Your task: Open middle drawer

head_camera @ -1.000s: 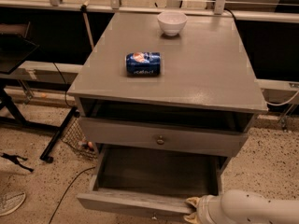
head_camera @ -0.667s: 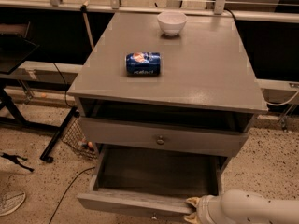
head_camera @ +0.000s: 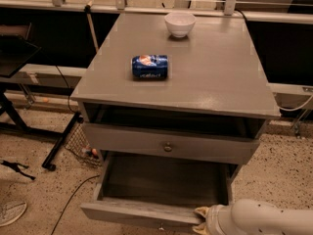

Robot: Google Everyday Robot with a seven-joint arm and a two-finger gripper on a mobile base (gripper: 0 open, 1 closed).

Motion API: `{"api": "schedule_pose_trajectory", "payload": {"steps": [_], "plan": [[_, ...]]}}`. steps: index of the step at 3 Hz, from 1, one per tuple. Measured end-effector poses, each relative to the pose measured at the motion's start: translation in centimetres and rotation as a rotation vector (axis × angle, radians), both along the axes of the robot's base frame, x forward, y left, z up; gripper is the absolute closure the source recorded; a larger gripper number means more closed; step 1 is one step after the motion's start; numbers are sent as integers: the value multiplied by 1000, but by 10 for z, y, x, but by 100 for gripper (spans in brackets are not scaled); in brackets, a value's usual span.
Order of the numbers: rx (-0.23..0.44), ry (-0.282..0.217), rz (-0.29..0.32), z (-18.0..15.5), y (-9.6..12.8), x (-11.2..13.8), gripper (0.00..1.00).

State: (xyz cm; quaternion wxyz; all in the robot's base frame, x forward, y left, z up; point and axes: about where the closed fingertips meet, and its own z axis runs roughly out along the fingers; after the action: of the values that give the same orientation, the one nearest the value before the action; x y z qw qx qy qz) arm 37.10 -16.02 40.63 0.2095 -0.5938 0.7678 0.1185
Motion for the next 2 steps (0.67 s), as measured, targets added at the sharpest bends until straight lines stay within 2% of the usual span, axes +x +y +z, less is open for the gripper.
{"api": "schedule_pose_trajectory", "payload": {"steps": [1, 2], "plan": [[0, 0, 0, 1, 0, 0, 32], [0, 0, 0, 1, 0, 0, 9]]}}
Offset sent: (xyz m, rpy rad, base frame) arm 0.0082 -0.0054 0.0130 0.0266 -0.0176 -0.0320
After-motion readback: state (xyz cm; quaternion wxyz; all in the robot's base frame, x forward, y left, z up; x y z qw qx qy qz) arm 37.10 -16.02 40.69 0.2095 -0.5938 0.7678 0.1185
